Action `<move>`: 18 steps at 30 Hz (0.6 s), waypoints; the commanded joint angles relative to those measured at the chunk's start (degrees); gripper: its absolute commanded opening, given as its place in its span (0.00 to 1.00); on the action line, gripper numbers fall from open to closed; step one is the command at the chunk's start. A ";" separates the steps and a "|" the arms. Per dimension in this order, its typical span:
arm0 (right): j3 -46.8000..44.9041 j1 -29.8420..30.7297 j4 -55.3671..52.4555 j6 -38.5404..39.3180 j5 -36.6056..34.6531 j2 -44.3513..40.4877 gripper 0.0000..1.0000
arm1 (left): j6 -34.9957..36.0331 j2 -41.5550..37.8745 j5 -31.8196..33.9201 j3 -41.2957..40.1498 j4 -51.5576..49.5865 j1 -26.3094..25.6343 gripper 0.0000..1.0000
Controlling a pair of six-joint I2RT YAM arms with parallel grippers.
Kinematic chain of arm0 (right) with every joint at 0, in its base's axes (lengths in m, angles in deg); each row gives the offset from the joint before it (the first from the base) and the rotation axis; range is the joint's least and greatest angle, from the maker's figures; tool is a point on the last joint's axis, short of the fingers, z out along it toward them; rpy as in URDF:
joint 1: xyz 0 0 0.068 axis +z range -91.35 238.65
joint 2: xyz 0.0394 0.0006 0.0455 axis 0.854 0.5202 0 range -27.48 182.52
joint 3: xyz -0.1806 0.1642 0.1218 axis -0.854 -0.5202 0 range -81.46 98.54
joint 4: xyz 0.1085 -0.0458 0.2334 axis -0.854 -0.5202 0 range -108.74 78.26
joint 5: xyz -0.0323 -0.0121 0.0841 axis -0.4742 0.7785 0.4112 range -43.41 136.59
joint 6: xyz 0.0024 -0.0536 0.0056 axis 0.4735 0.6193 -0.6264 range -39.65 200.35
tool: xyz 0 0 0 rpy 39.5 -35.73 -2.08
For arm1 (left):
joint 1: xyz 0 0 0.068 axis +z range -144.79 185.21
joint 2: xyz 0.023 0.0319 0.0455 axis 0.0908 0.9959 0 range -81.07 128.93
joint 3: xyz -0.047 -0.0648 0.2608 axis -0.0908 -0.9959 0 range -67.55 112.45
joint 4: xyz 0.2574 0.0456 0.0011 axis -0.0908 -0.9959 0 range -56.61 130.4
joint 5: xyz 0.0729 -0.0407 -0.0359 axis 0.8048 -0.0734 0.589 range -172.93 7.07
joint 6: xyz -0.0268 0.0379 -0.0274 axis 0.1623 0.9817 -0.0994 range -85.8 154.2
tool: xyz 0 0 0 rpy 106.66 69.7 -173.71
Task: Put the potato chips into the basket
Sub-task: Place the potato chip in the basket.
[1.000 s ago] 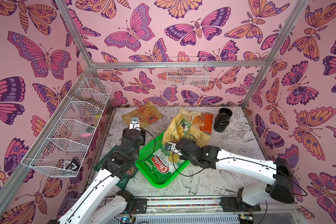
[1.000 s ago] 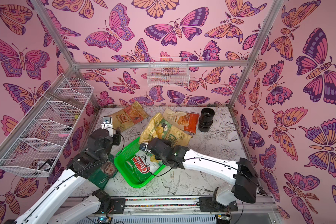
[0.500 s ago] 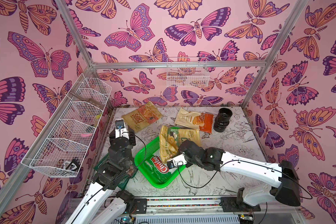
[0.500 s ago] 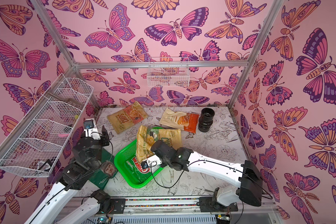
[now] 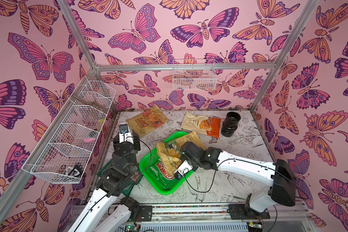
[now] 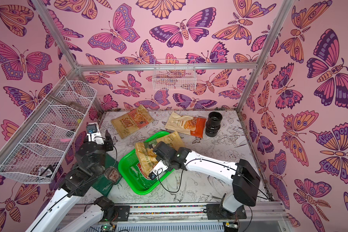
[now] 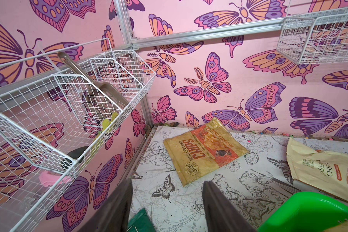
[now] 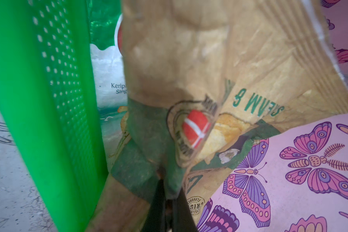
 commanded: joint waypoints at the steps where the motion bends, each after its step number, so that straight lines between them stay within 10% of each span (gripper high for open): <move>1: 2.94 -0.18 0.29 3.87 3.51 1.69 0.00 | -0.09 -0.35 -0.61 -0.72 0.83 0.68 0.61; 18: 0.28 -1.71 8.16 4.45 8.23 6.00 0.00 | -1.50 -0.67 -2.28 -0.89 0.81 2.11 0.61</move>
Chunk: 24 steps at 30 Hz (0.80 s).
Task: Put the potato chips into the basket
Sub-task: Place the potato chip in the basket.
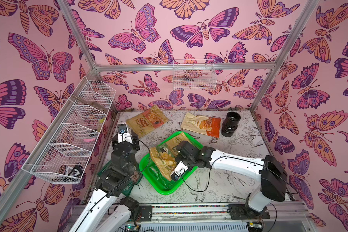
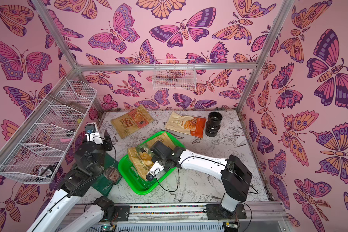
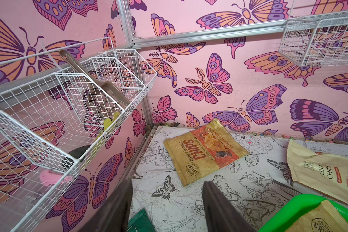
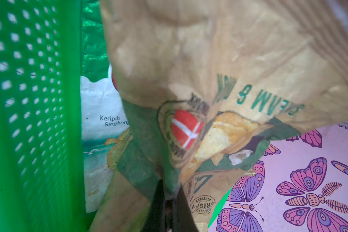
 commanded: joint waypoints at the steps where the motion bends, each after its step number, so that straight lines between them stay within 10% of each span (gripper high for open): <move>1: -0.07 -1.35 2.88 0.44 0.86 1.44 0.00 | -0.93 -0.35 -0.83 -0.88 0.78 0.47 0.61; 10: -0.78 -3.55 1.11 3.10 -0.06 1.10 0.04 | -1.06 -0.18 -1.12 -0.89 0.90 0.77 0.61; 14: -1.87 -3.12 1.46 1.50 -1.66 0.29 0.33 | -1.24 -0.06 -1.44 -0.89 0.80 1.13 0.61; 17: -0.25 -2.28 -0.47 -2.62 -3.71 -0.19 0.91 | -1.41 0.04 -1.61 -0.89 0.86 1.43 0.61; 24: 8.66 -3.40 -7.46 -25.45 5.95 -1.94 0.85 | -2.20 0.65 -2.53 -0.98 0.78 2.22 0.61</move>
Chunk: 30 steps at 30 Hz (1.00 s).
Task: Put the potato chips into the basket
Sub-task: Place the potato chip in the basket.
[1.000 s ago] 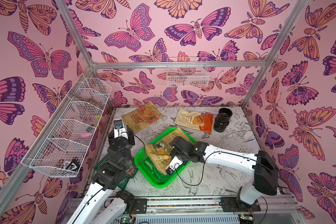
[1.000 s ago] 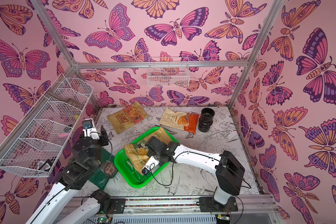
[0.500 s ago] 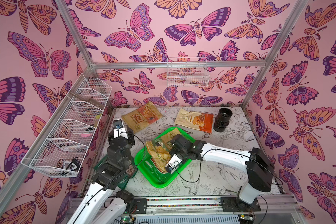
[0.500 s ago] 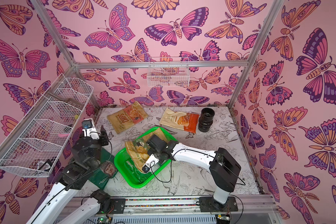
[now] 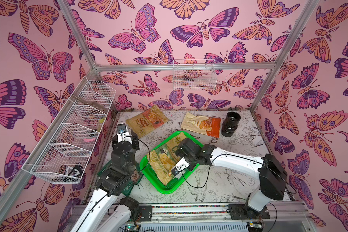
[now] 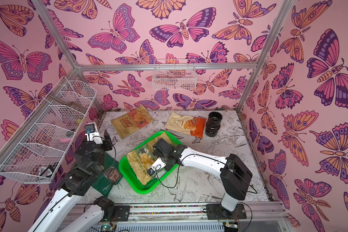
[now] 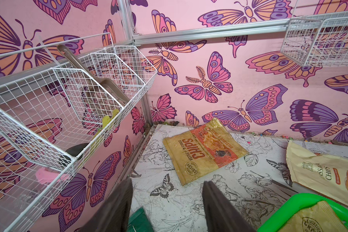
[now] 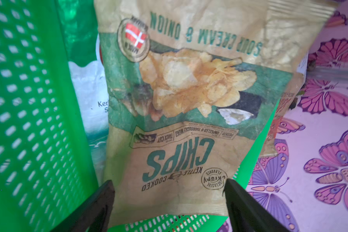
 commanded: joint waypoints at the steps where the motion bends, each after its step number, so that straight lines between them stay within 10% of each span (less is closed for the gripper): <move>1: 9.37 -0.87 -5.31 -21.21 8.14 -1.02 0.84 | -1.11 0.36 -1.18 -0.67 0.81 0.72 0.61; 6: 23.00 -2.91 -4.81 -58.05 5.16 9.19 0.70 | -1.85 0.96 -1.97 -0.67 0.78 1.80 0.61; 15: 45.42 -4.03 -20.52 -85.71 9.28 29.22 0.45 | -2.12 1.35 -2.32 -0.76 0.81 2.08 0.61; 30: 38.11 -4.02 -23.23 -87.36 8.76 34.38 0.70 | -2.74 1.82 -3.12 -0.85 0.64 2.16 0.61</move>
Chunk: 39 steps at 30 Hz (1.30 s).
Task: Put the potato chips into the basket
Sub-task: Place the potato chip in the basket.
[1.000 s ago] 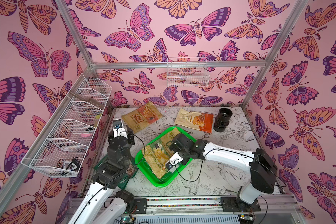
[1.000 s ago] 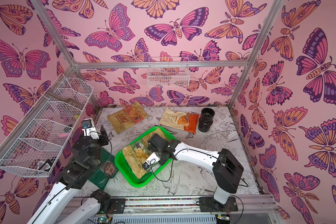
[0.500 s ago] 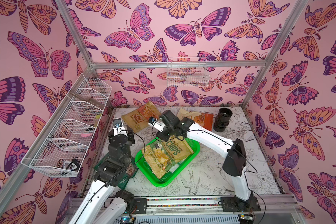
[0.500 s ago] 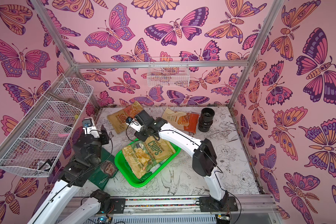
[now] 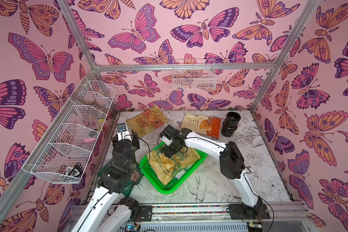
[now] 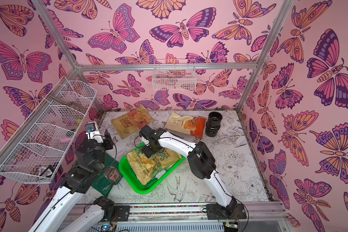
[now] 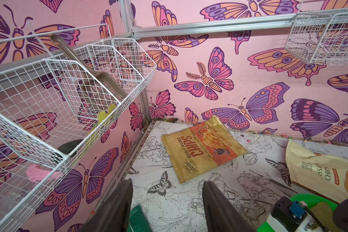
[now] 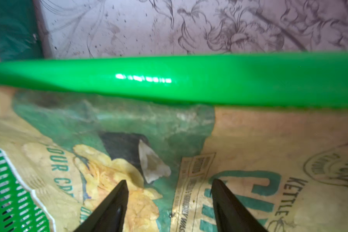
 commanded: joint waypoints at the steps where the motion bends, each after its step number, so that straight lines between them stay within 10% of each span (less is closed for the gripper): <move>1: -1.03 0.11 -4.51 0.98 1.03 2.10 0.70 | -0.88 0.37 -1.03 -0.80 0.60 0.44 0.61; 39: 5.58 0.20 -1.51 -0.63 0.20 9.58 0.73 | -1.15 1.89 -1.32 -0.76 0.43 0.62 0.61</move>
